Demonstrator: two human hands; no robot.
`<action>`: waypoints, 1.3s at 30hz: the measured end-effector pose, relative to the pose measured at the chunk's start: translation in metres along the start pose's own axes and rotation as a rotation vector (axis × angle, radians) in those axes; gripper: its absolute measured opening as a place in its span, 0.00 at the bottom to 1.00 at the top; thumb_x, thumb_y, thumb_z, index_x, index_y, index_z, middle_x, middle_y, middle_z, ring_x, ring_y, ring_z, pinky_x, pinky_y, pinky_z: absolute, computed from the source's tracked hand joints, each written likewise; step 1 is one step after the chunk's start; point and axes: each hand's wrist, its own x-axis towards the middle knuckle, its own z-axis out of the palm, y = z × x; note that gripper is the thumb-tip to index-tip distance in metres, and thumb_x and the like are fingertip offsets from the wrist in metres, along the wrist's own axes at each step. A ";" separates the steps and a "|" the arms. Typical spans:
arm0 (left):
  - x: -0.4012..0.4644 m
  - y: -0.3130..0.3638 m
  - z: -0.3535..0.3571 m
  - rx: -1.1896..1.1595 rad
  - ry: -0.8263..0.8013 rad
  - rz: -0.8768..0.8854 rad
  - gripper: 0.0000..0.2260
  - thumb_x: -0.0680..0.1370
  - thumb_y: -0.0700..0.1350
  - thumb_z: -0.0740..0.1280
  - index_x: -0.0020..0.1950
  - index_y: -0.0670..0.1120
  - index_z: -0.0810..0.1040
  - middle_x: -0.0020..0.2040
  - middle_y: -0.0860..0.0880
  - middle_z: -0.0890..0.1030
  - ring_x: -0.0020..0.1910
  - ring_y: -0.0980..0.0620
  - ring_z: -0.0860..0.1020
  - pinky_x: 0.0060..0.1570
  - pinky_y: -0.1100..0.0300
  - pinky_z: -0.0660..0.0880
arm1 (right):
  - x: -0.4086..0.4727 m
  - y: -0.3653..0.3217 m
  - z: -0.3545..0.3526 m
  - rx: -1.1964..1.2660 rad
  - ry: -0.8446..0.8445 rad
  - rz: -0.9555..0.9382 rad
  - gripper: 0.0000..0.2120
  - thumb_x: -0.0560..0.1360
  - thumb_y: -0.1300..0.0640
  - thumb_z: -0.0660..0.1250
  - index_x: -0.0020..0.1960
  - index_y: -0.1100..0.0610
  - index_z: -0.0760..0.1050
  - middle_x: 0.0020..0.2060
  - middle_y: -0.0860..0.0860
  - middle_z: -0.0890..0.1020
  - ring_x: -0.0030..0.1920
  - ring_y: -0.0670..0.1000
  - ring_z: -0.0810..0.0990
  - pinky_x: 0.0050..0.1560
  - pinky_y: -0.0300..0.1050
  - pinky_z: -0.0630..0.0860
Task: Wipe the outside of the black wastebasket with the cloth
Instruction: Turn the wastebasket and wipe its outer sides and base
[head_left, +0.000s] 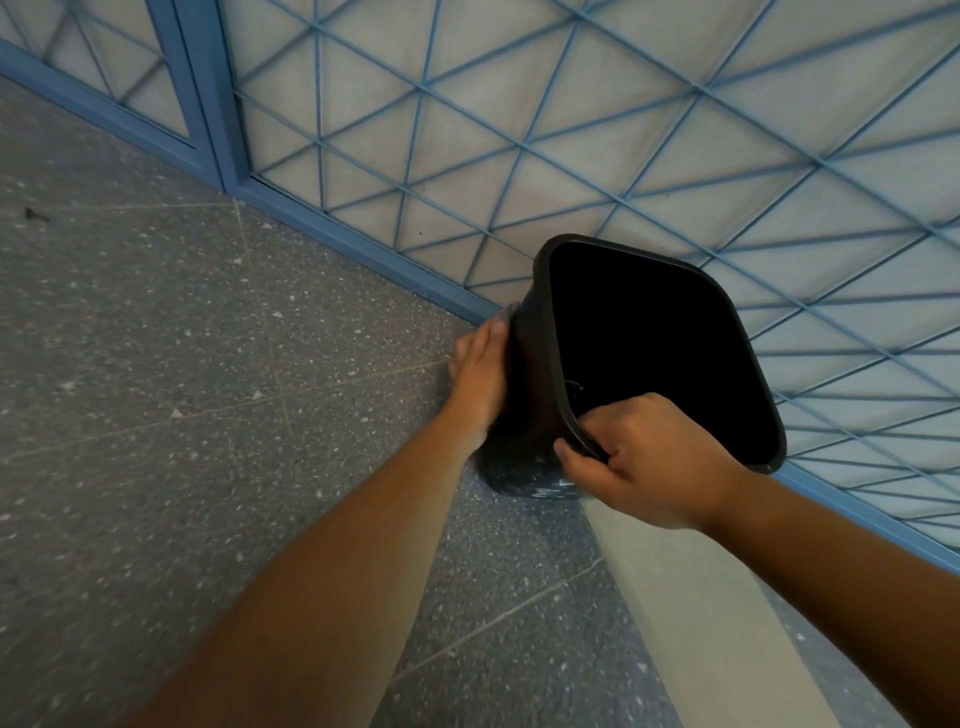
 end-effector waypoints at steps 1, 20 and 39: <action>0.003 -0.001 -0.002 -0.030 -0.020 -0.071 0.23 0.86 0.61 0.54 0.76 0.55 0.73 0.78 0.44 0.69 0.80 0.43 0.62 0.80 0.40 0.59 | 0.000 0.000 0.000 0.001 -0.007 0.001 0.19 0.77 0.46 0.59 0.30 0.52 0.67 0.23 0.48 0.69 0.23 0.48 0.68 0.28 0.39 0.62; 0.001 -0.020 -0.004 -0.102 -0.023 -0.062 0.21 0.84 0.64 0.56 0.71 0.58 0.78 0.72 0.43 0.74 0.74 0.42 0.71 0.77 0.39 0.66 | 0.000 -0.002 -0.001 0.032 -0.010 0.017 0.19 0.77 0.47 0.60 0.28 0.50 0.64 0.23 0.49 0.70 0.23 0.49 0.70 0.27 0.43 0.67; 0.009 -0.036 -0.010 -0.110 -0.012 -0.259 0.29 0.83 0.65 0.57 0.79 0.51 0.70 0.79 0.43 0.69 0.78 0.40 0.67 0.77 0.39 0.65 | -0.001 0.003 0.001 0.041 0.005 -0.023 0.18 0.76 0.45 0.57 0.30 0.51 0.68 0.23 0.48 0.69 0.23 0.48 0.69 0.27 0.42 0.67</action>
